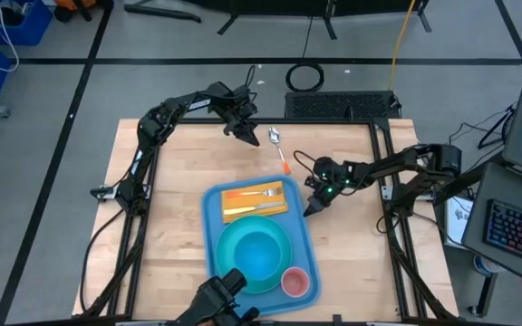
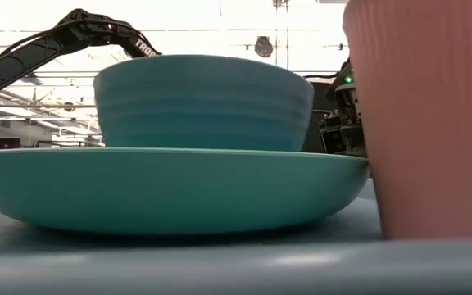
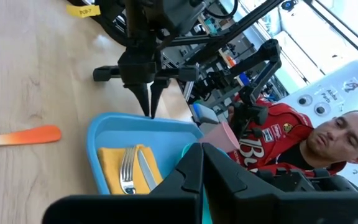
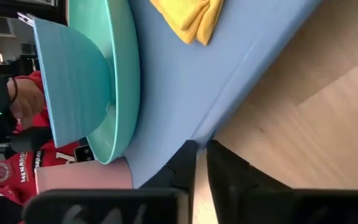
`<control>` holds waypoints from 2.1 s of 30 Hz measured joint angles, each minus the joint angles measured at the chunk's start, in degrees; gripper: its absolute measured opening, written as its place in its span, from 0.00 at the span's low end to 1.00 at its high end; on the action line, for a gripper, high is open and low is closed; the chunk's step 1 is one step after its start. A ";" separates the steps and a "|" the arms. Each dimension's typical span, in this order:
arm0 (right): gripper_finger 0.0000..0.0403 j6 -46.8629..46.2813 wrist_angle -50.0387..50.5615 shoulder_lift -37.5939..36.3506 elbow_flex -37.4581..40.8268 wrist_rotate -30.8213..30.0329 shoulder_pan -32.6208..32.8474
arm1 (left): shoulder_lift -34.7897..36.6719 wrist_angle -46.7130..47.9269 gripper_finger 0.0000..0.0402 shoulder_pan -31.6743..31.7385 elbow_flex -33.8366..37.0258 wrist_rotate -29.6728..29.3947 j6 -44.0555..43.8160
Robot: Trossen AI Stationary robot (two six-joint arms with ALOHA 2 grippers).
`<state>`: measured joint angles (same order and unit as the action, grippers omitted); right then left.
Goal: Set up tray
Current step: Adjust the blue serving tray
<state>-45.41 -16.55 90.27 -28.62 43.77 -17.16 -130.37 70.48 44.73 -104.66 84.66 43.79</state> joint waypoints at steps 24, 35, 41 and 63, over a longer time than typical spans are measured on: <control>0.00 -6.80 -21.10 9.46 0.00 1.77 0.40 | 0.00 0.00 0.05 0.00 0.00 1.04 -2.12; 0.00 -4.76 -26.47 9.21 0.13 2.62 -1.73 | 0.00 0.00 0.06 0.00 0.00 1.03 -2.12; 0.00 -2.29 -26.47 5.27 0.29 3.10 -5.72 | 0.00 0.02 0.01 0.01 0.01 1.24 -1.75; 0.00 37.35 31.68 -0.91 -27.78 -18.37 -18.66 | 5.86 8.92 0.06 -0.20 0.02 5.29 13.55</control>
<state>-8.07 15.13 89.36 -56.41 25.40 -35.81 -124.51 79.39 44.53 -104.64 89.95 57.34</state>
